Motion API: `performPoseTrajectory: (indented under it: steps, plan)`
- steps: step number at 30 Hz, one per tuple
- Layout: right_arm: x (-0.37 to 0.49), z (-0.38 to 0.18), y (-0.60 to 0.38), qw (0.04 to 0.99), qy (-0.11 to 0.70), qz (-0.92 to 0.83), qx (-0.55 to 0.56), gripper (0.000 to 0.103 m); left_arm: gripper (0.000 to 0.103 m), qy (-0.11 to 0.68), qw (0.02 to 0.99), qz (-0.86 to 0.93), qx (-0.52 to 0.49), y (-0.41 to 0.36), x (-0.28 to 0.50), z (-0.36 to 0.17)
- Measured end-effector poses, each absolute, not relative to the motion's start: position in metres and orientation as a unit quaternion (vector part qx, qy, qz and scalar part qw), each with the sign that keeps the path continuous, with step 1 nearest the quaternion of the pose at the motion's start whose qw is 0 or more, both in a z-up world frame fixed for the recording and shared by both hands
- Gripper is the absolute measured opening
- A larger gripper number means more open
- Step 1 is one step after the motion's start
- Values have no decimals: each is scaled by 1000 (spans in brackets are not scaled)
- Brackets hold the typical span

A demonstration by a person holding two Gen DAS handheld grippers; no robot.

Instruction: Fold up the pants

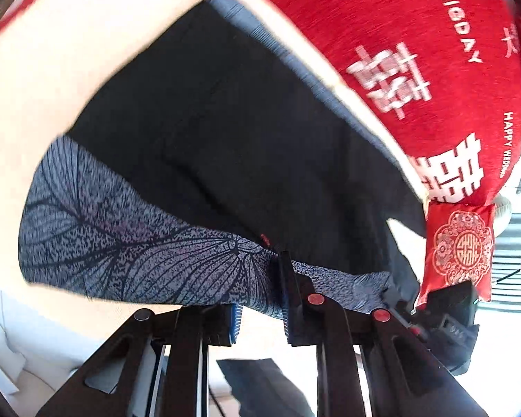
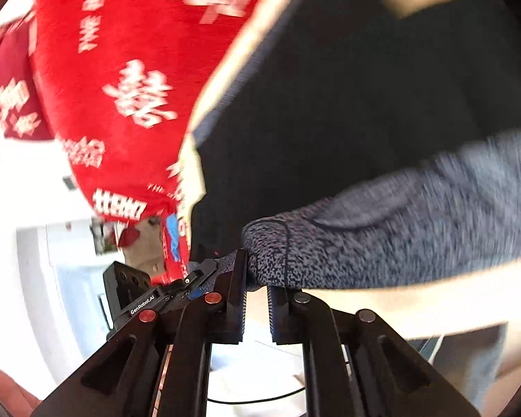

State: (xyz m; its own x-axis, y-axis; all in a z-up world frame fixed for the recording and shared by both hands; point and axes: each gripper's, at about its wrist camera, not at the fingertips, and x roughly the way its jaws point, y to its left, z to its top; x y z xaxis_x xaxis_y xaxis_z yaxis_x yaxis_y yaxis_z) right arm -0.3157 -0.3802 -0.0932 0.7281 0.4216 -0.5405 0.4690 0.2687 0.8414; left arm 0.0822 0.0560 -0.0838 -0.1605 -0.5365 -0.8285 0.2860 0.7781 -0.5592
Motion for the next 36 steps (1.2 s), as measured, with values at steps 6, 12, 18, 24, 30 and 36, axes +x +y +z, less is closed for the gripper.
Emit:
performPoseTrajectory:
  steps: [6,12,18,24,30,36]
  plan:
    - [-223,-60,-464,707,425,25,564,13,20,647,680,-333,-87,-17,140,-46]
    - [-135,-105,-534,689,483,33,539,16,44,618,732,-288,-24,-99,216,-83]
    - [-94,-164,-561,658,508,4,555,18,44,651,723,-231,-27,-119,250,-139]
    - [-109,-106,-549,708,483,50,513,85,51,616,758,-216,2,-96,234,-83]
    - [-80,-118,-541,726,540,-3,426,19,67,611,759,-210,82,-128,224,-117]
    - [-89,-102,-576,753,477,-45,452,29,67,616,751,-186,145,-159,221,-140]
